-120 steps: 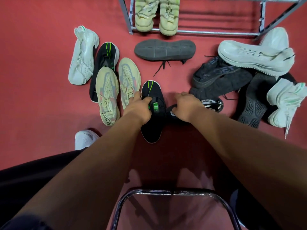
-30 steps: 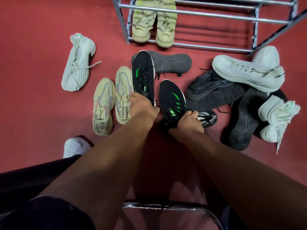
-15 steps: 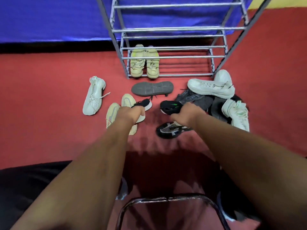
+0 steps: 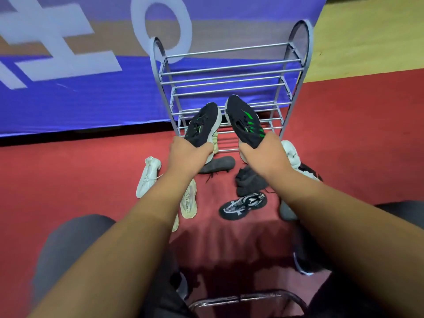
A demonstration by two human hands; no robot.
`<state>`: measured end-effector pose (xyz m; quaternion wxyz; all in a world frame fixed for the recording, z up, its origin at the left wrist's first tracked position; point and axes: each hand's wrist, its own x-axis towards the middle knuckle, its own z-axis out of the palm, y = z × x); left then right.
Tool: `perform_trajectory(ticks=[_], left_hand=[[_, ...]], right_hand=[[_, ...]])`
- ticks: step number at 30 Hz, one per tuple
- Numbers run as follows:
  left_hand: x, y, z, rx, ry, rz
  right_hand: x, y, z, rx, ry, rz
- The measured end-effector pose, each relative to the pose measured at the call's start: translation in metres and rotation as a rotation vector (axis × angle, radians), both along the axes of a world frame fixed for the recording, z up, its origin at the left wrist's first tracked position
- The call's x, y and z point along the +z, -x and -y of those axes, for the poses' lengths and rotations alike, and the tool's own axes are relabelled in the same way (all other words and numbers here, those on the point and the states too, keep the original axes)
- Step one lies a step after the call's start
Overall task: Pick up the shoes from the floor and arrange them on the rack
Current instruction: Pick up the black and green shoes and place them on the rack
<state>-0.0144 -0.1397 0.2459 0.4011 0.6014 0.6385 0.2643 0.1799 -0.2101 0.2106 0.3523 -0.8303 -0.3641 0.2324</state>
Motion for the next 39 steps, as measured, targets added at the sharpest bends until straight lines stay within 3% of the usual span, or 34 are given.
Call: perform_trajectory(ticks=[8, 21, 31, 39], left_hand=[[-0.066, -0.035, -0.029, -0.021, 0.051, -0.123], [-0.296, -0.08, -0.144, -0.144, 0.101, -0.379], [-0.392, -0.167, -0.232, -0.14, -0.002, -0.265], [-0.423, -0.213, -0.287, -0.218, -0.055, -0.382]], right_hand=[[-0.039, -0.032, -0.017, -0.017, 0.121, -0.001], [-0.254, -0.08, -0.134, 0.154, 0.426, 0.084], [-0.359, -0.144, -0.238, 0.078, 0.224, 0.205], [-0.392, -0.172, -0.287, 0.041, 0.233, 0.318]])
